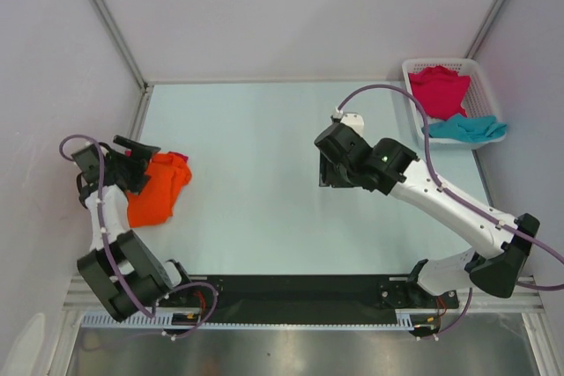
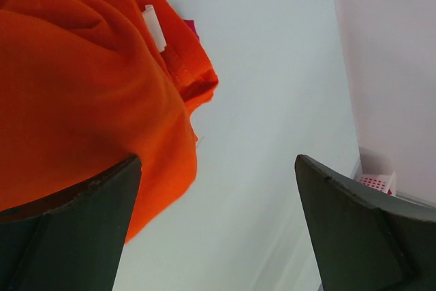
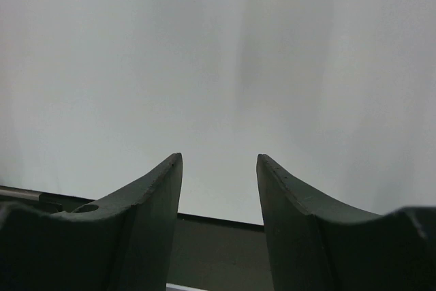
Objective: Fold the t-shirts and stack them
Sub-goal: Put the neatly folded tshirt into the corner of the board with the left arm
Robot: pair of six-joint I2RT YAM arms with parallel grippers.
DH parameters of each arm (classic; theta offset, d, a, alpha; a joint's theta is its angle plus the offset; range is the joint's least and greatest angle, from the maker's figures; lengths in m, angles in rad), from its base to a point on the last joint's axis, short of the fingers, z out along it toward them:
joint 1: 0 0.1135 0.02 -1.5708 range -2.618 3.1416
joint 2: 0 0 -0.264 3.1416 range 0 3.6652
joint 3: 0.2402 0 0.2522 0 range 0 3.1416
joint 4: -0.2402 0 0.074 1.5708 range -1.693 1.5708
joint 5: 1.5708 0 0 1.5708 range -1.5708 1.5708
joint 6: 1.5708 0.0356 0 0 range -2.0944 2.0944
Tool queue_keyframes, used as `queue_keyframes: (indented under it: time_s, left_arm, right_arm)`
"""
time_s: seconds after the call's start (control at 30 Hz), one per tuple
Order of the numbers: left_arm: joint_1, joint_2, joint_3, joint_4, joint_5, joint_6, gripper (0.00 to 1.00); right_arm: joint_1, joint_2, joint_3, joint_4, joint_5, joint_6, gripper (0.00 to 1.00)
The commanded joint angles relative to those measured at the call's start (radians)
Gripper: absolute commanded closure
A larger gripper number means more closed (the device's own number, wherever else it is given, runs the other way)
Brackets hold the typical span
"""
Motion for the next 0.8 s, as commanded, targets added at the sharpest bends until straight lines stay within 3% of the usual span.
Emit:
queue_keyframes:
  time_s: [0.0, 0.27, 0.6, 0.77]
  left_arm:
    - [-0.028, 0.097, 0.042, 0.125, -0.036, -0.021, 0.0]
    - [-0.037, 0.326, 0.174, 0.125, -0.066, -0.043, 0.0]
    - [-0.065, 0.464, 0.303, 0.09, -0.139, -0.069, 0.0]
    - [-0.095, 0.516, 0.341, 0.076, -0.2, -0.077, 0.0]
  right_arm:
    - [0.011, 0.009, 0.057, -0.019, 0.031, 0.027, 0.47]
    - [0.011, 0.093, 0.127, -0.05, 0.049, 0.024, 0.47]
    - [0.011, 0.295, 0.307, -0.062, 0.039, -0.041, 0.48]
    - [-0.003, 0.306, 0.304, -0.051, 0.026, -0.052, 0.48]
